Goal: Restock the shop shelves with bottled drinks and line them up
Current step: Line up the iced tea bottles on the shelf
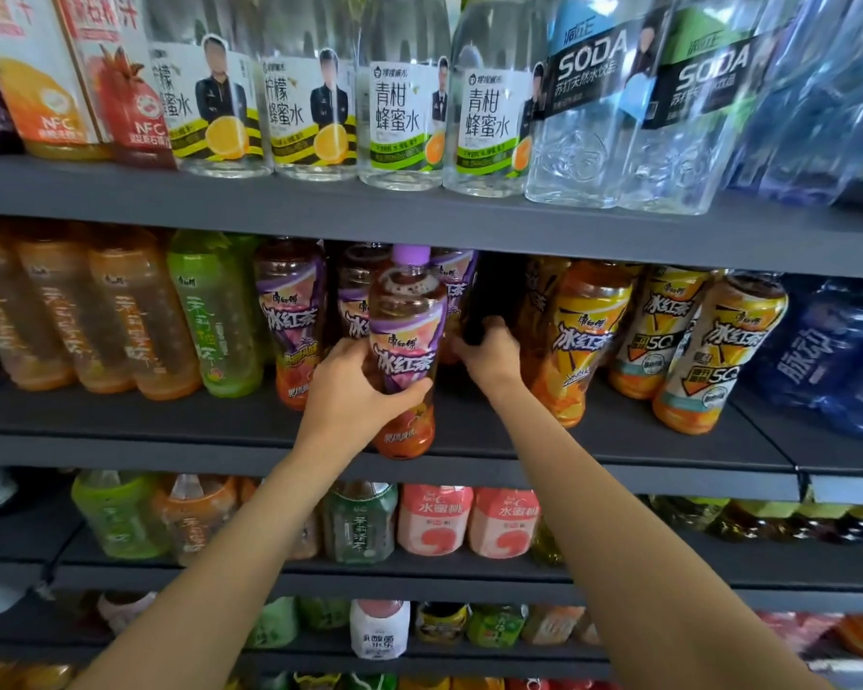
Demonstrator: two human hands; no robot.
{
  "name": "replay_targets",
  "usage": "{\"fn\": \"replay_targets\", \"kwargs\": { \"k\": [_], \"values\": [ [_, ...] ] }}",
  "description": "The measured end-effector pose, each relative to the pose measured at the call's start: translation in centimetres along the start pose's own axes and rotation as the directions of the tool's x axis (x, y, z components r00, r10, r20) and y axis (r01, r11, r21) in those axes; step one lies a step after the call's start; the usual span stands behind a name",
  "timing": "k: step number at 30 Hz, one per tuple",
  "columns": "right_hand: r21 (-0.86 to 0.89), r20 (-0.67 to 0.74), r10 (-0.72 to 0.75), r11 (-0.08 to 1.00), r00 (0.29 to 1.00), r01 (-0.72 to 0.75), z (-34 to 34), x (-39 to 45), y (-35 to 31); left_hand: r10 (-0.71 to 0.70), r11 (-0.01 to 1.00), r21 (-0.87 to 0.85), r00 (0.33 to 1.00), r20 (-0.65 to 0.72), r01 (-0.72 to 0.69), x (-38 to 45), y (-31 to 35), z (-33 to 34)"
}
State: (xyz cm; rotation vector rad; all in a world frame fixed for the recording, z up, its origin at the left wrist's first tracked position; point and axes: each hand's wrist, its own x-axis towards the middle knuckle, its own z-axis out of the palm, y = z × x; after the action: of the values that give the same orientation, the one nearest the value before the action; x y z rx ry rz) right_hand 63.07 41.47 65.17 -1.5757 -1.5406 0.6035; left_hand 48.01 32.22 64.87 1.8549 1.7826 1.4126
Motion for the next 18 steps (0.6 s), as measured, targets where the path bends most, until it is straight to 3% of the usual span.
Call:
{"fn": "replay_targets", "kwargs": {
  "k": [6,13,18],
  "values": [
    [0.043,-0.010,0.119,0.992,0.993,-0.118,3.0,3.4,-1.0,-0.034,0.999,-0.011,0.999,0.025,0.035,0.0,-0.9,-1.3],
    [-0.049,-0.066,-0.038,0.998,0.997,0.034,2.2,0.7,0.4,-0.008,1.000,-0.011,1.000,0.007,0.008,-0.4,-0.6,-1.2],
    [-0.043,-0.006,-0.024,0.999,1.000,0.023,1.8,0.0,-0.4,-0.011,1.000,0.007,1.000,0.011,0.011,-0.4,-0.2,-1.4]
  ]
}}
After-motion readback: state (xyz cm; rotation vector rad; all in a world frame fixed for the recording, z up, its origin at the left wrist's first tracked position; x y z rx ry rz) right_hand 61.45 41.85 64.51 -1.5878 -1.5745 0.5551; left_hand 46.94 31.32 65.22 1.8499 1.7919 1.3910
